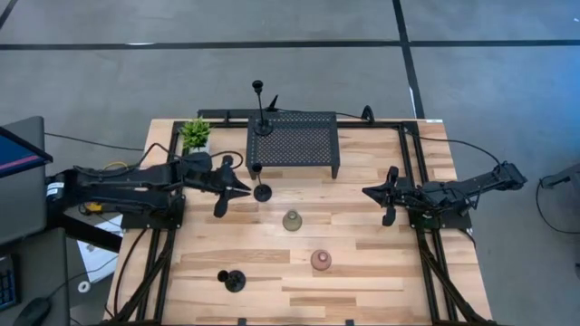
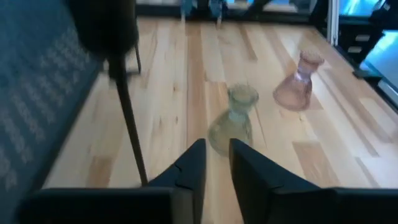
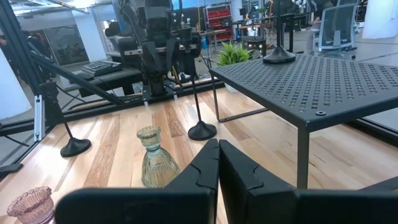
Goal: Pick & Place candle stick holders
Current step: Put the top black candle holder on the shelf
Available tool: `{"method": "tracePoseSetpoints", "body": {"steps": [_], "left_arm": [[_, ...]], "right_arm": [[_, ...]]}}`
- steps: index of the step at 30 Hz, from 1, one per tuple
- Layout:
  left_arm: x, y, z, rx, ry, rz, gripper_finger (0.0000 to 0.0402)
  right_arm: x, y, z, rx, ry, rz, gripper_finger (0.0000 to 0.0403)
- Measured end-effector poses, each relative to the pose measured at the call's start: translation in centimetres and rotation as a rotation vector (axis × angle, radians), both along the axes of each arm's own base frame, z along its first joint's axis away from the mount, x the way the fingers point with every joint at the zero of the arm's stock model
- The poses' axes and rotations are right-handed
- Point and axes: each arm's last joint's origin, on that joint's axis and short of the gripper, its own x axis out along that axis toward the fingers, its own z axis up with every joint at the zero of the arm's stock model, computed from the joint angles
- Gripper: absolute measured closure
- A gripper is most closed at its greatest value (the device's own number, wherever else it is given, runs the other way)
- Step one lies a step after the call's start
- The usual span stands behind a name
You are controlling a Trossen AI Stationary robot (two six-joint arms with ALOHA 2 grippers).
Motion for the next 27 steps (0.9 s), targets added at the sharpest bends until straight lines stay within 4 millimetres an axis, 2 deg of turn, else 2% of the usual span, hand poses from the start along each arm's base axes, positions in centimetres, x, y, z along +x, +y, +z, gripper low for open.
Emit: {"method": "tracePoseSetpoints", "body": {"steps": [6,15,20,27], "left_arm": [[1.5,0.4,-0.4,0.036,-0.021,0.013,0.0271],[2.0,0.7,-1.0,0.036,0.022,0.077,0.0199],[2.0,1.0,-1.0,0.065,0.028,0.191,0.0187],[1.9,1.0,-1.0,0.033,0.026,0.203,0.0194]], "right_arm": [[0.0,0.0,0.0,0.0,0.0,0.0,0.0403],[0.0,0.0,0.0,0.0,0.0,0.0,0.0403],[0.0,0.0,0.0,0.0,0.0,0.0,0.0403],[0.0,0.0,0.0,-0.003,0.001,0.001,0.0403]]}}
